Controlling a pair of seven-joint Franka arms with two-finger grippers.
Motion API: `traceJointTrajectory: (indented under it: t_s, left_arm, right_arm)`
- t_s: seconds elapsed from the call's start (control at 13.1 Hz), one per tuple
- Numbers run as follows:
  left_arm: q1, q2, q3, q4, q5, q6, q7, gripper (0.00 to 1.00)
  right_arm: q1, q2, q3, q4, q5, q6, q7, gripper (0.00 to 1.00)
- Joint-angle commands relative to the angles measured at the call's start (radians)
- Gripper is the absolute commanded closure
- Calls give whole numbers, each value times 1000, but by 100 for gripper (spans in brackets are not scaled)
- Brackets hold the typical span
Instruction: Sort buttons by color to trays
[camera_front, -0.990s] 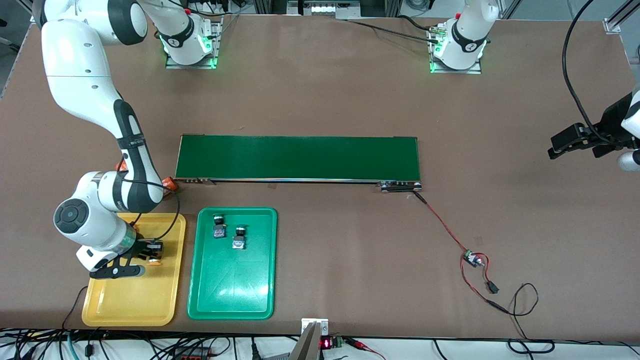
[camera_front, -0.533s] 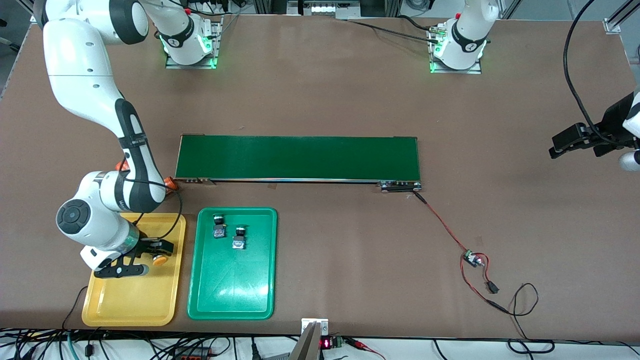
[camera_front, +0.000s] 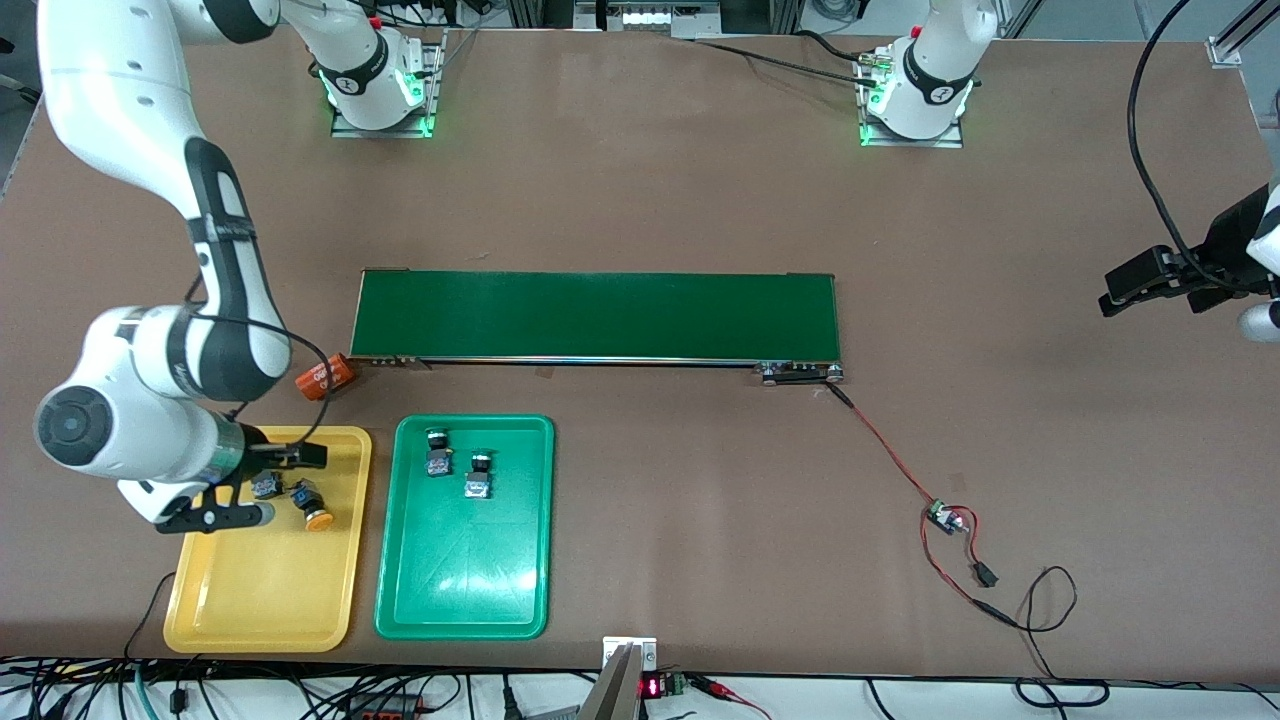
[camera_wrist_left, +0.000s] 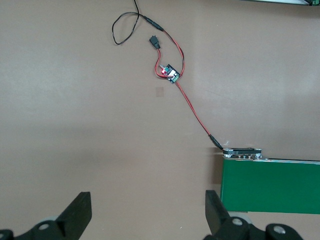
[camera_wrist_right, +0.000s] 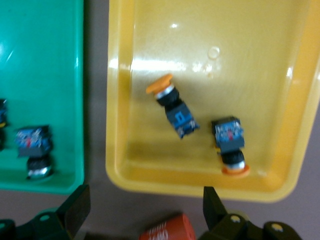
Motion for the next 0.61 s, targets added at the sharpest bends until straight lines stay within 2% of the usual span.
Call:
traceJointTrajectory:
  t_s: [0.0,0.15,0.23,0.3,0.53]
  left_arm:
    - [2,-17,-2,-14,-11,0,12,0]
    - [2,-17,-2,-10,-10,6,12,0]
    - [-1,-17,-2,-9,-10,6,12,0]
    - [-5,-17,-2,-7,-10,6,12,0]
    - [-7,-22,-3,-6,-11,-2,12,0]
  right_arm:
    - [3,-101,5,-21,10,-152,39,0]
    - [3,-148,12,-24,7,-223,42,0]
    - [5,-169,13,-21,-29,-263,41,0]
    - [3,-194,27,-21,-69,-307,42,0]
    - [-44,-289,79,-44,-85,-418,45,0]
